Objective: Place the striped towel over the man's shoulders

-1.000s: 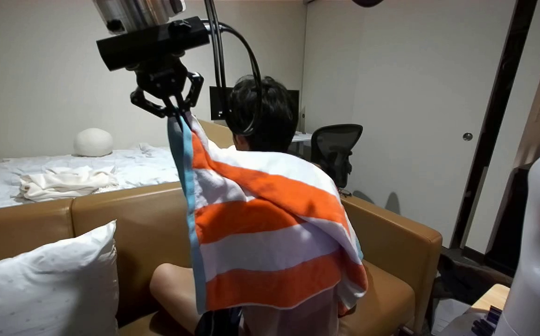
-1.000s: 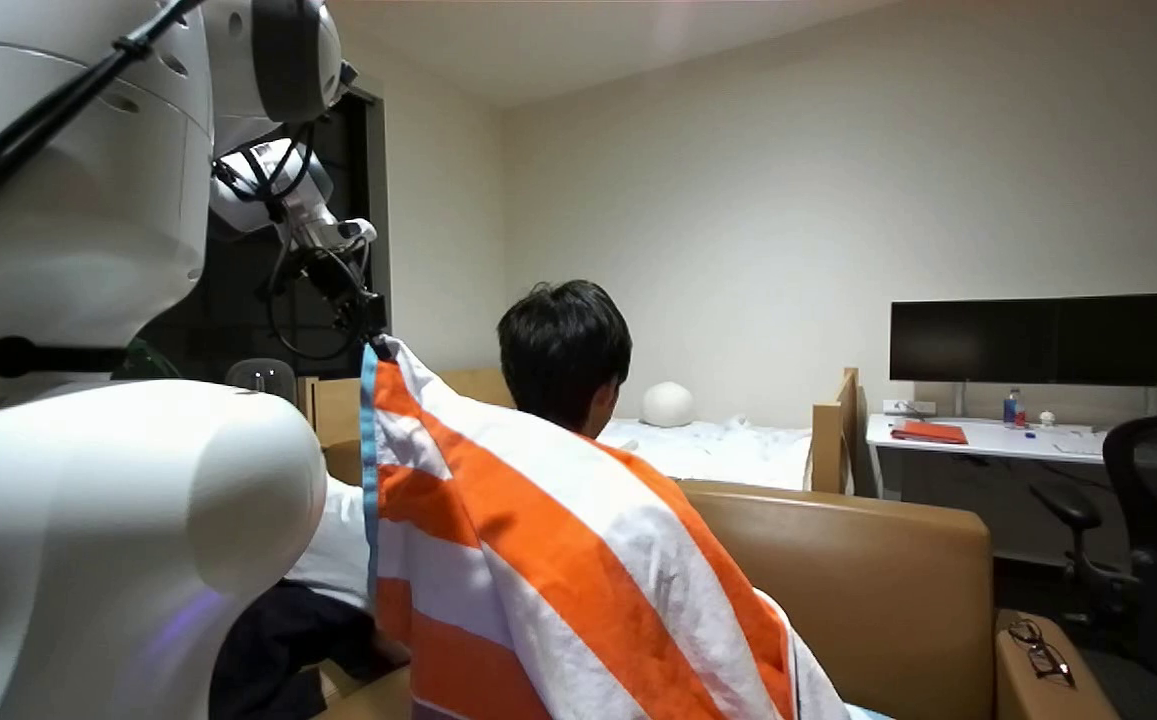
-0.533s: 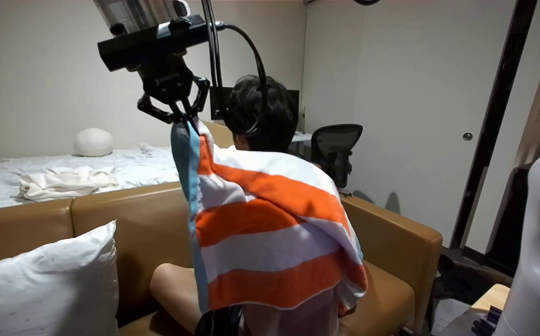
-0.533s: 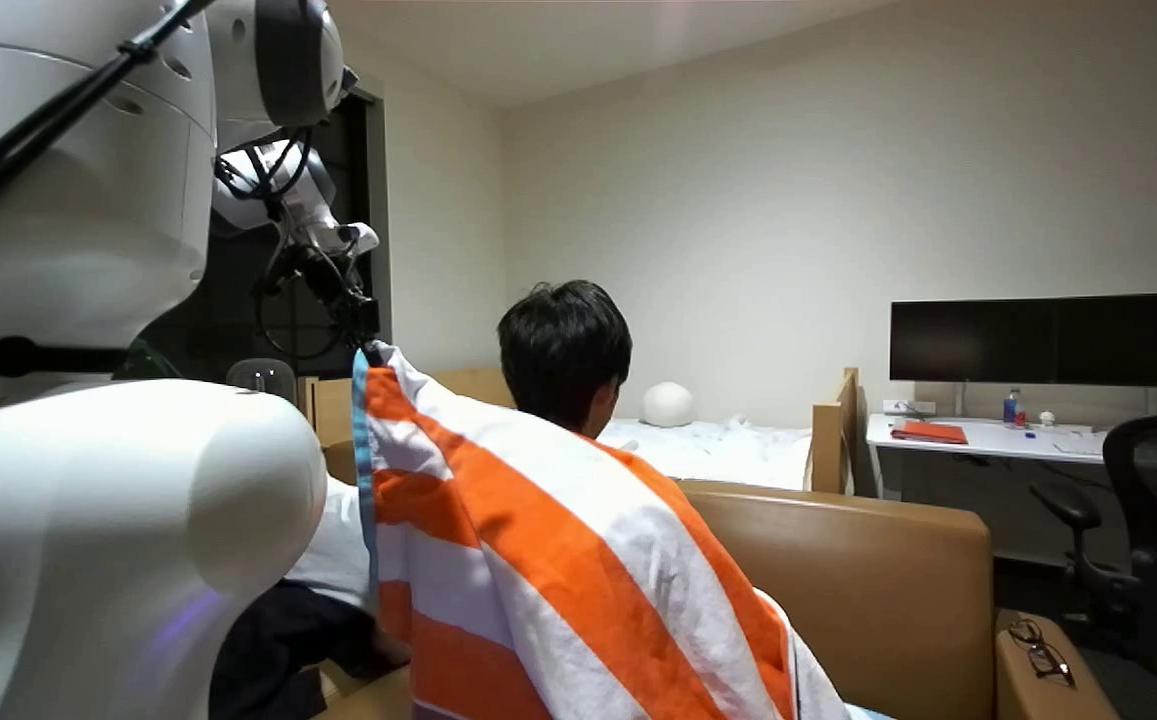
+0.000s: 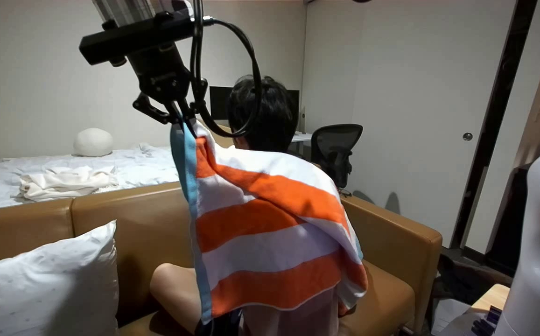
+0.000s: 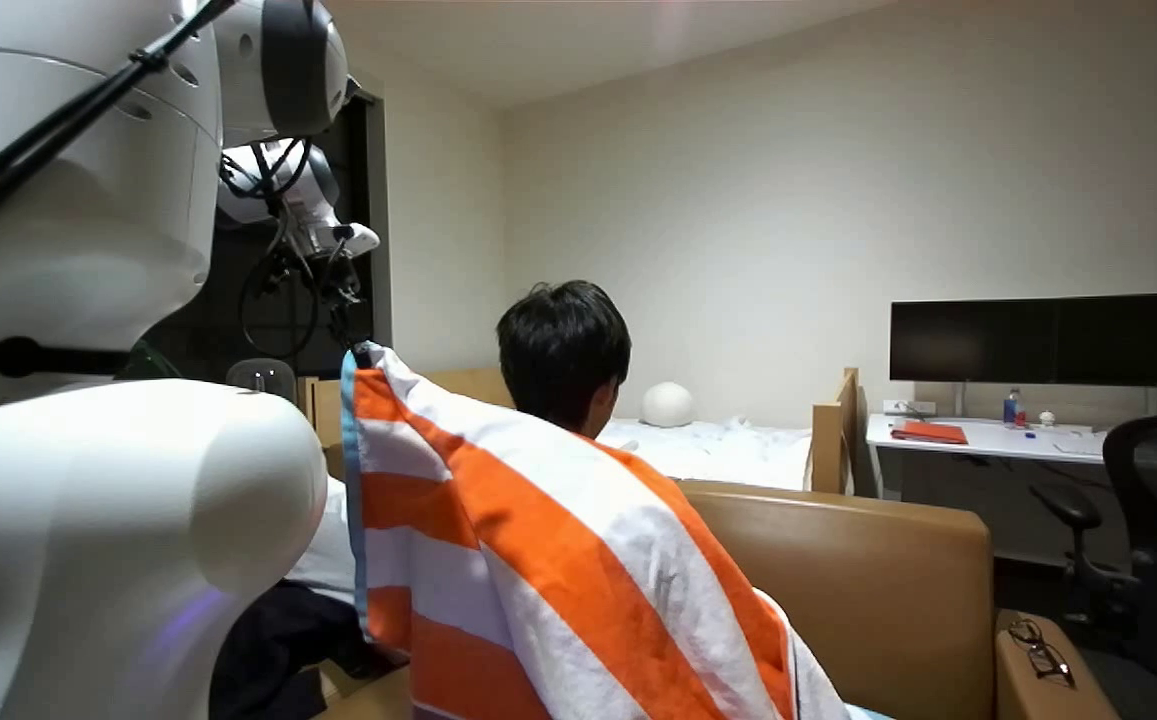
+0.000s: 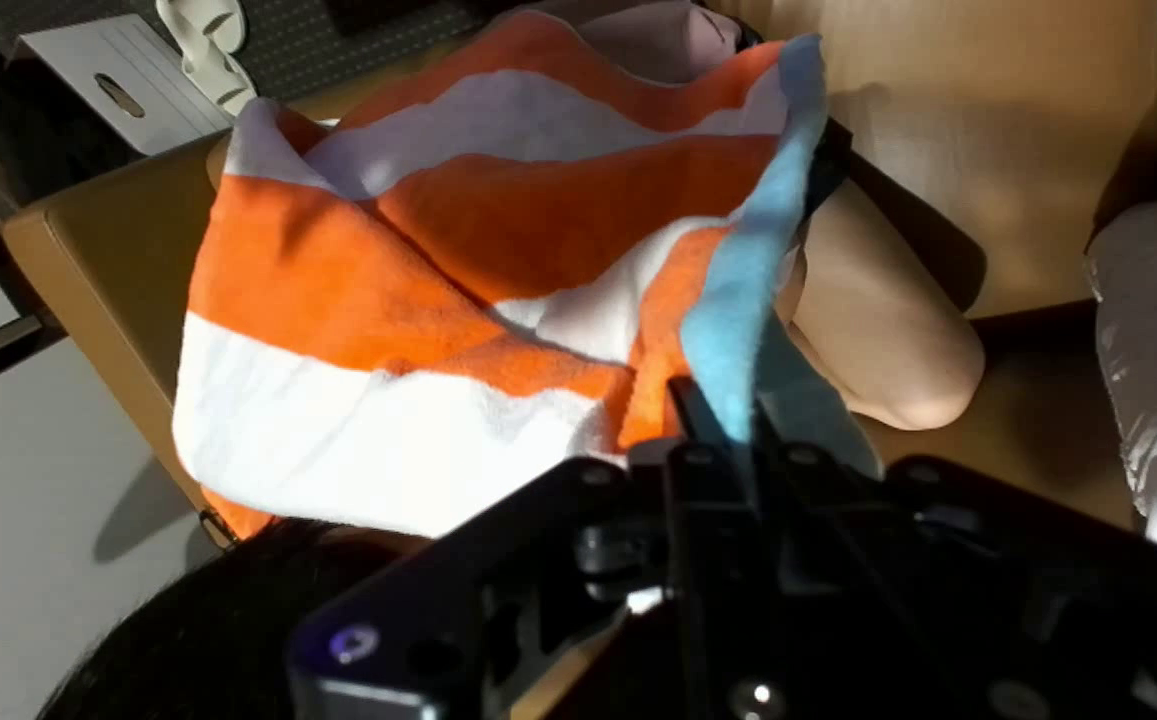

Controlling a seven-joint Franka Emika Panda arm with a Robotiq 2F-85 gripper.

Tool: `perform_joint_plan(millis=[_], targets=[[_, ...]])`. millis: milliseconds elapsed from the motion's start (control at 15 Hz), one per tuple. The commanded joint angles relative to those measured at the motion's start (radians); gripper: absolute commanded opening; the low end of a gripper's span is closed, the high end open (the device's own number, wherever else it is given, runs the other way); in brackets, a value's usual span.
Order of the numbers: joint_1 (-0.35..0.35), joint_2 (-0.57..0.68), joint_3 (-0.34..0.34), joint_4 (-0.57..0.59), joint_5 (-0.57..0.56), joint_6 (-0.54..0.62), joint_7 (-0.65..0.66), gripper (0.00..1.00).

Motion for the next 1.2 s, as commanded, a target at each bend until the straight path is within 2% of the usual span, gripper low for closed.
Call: perform_joint_plan(millis=[0, 533, 667, 733, 1133], targets=[[0.016, 0.005, -0.017, 0.015, -0.001, 0.018, 0.051, 0.01], [0.019, 0.009, -0.030, 0.022, -0.003, 0.042, 0.231, 0.01], [0.015, 0.005, -0.027, 0.015, -0.006, 0.035, 0.193, 0.01], [0.015, 0.005, -0.027, 0.015, -0.006, 0.038, 0.196, 0.05], [0.015, 0.006, -0.028, 0.015, -0.006, 0.038, 0.196, 0.05]])
